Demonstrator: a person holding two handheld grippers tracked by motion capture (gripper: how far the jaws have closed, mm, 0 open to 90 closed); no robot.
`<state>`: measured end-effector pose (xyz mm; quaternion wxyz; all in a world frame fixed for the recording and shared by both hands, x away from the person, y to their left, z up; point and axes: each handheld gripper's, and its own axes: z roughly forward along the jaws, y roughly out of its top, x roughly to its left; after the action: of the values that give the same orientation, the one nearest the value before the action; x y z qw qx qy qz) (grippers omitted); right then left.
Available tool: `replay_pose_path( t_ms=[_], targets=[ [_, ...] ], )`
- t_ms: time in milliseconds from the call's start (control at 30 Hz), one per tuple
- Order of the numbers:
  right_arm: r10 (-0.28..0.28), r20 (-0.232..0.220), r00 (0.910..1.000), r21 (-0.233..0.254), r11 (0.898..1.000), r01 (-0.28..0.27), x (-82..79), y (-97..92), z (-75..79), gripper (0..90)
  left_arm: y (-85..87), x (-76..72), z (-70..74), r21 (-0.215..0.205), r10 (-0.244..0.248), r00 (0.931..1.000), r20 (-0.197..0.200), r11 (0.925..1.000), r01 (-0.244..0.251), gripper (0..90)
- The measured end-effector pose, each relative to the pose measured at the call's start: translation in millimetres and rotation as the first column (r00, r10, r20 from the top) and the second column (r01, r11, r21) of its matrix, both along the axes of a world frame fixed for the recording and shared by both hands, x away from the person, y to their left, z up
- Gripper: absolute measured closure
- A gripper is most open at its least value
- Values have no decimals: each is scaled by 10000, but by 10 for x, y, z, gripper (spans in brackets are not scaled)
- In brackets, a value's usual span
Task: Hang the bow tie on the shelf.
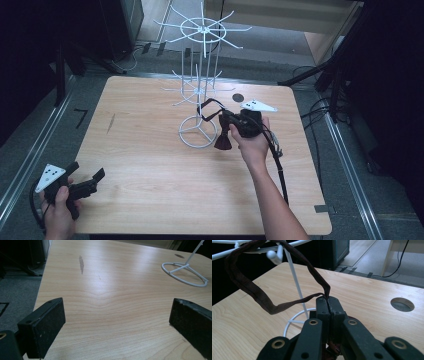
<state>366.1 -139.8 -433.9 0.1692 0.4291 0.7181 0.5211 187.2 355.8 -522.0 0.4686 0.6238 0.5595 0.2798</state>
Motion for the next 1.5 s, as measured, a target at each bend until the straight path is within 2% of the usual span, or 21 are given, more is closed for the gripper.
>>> replay_pose_path(
  t_ms=[233, 1033, 1267, 1500],
  targets=[
    [-66, -92, 9999, 123, 9999, 67, 49, 41, -65, 873, 3, 1, -1, -23, -22, 10000, -1, 10000, 22, 10],
    [278, -75, 9996, -176, 9995, -279, 43, 81, -145, 749, 6, 1, -2, -56, -41, 10000, 3, 10000, 41, 10],
    [90, -164, 9998, -195, 9998, -94, 20, -11, -206, 645, 5, 1, -1, -45, -39, 10000, 1, 10000, 39, 10],
    [-252, -153, 9996, -327, 9992, 247, -24, -152, -251, 466, 4, 1, -1, -41, -28, 10000, 5, 10000, 28, 10]
  ],
)
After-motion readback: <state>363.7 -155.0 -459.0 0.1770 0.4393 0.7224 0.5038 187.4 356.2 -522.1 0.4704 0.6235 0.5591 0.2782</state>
